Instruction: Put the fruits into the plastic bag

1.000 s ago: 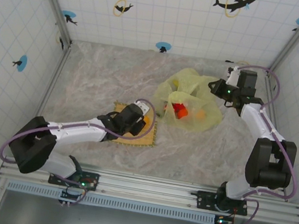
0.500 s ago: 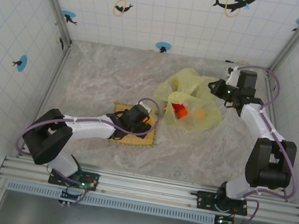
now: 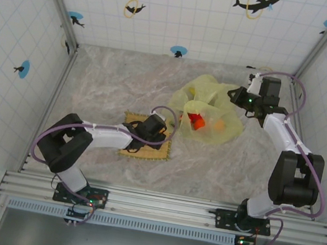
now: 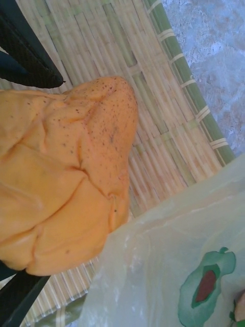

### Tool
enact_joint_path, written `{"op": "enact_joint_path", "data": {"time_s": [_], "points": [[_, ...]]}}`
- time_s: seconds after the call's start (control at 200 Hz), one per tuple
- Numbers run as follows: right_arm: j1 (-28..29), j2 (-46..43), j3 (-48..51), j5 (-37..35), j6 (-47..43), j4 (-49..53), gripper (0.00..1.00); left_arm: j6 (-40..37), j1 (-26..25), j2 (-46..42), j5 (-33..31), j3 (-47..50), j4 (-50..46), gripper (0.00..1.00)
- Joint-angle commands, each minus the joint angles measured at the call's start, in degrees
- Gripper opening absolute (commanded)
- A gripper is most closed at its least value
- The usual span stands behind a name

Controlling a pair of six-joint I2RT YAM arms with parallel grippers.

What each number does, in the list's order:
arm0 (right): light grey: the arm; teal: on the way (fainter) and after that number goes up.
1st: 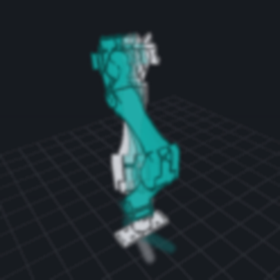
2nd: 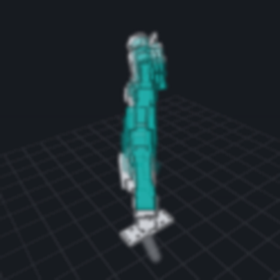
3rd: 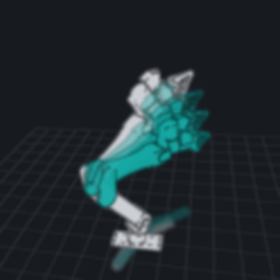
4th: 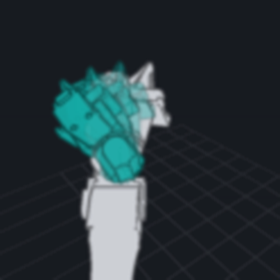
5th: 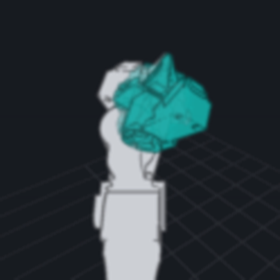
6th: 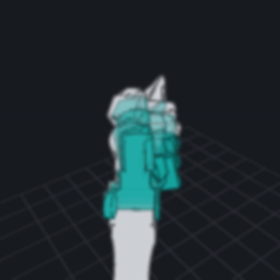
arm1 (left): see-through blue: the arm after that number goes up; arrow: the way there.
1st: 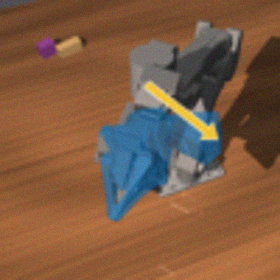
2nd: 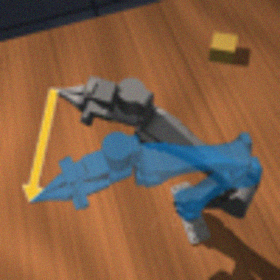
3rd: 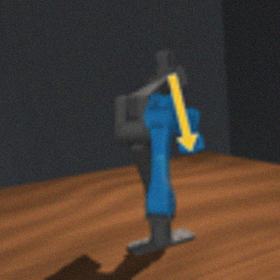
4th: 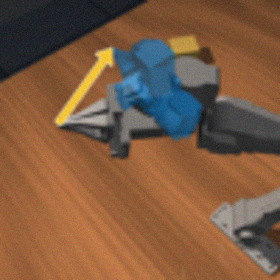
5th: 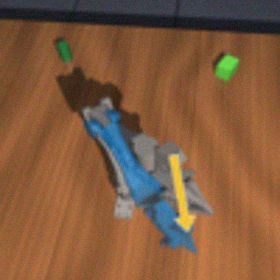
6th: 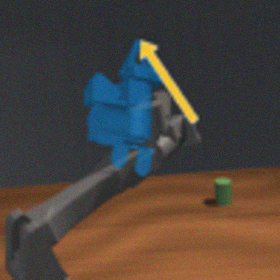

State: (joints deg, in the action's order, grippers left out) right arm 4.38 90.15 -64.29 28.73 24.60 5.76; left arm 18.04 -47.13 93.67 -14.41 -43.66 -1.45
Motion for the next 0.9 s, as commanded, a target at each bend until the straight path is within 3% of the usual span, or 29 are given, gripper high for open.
{"op": "enact_joint_path", "data": {"time_s": [0.0,0.165,0.455,0.661,0.771,0.891], "points": [[-0.4,-0.2,1.2,0.5,-0.3,-1.6,0.00,1.1,0.7,0.7,-0.3,-1.0,1.7,0.75],[-0.7,-0.4,1.5,0.5,-0.4,-1.5,0.00,1.2,1.0,-1.1,-2.1,0.0,1.6,0.64],[-0.8,-0.5,1.2,0.6,-0.3,-1.6,0.00,1.6,1.5,-10.9,-7.1,3.0,1.6,0.56],[-0.7,-0.5,1.1,0.8,0.0,-1.9,0.00,1.0,1.4,-19.0,5.8,5.1,10.1,0.53],[-0.5,-0.4,1.2,1.1,0.3,-2.2,0.00,0.6,1.4,-16.6,11.9,2.0,12.2,0.53],[-0.4,-0.7,1.2,1.2,0.4,-2.1,0.00,0.0,1.4,-10.5,12.2,-3.3,10.4,0.53]]}}
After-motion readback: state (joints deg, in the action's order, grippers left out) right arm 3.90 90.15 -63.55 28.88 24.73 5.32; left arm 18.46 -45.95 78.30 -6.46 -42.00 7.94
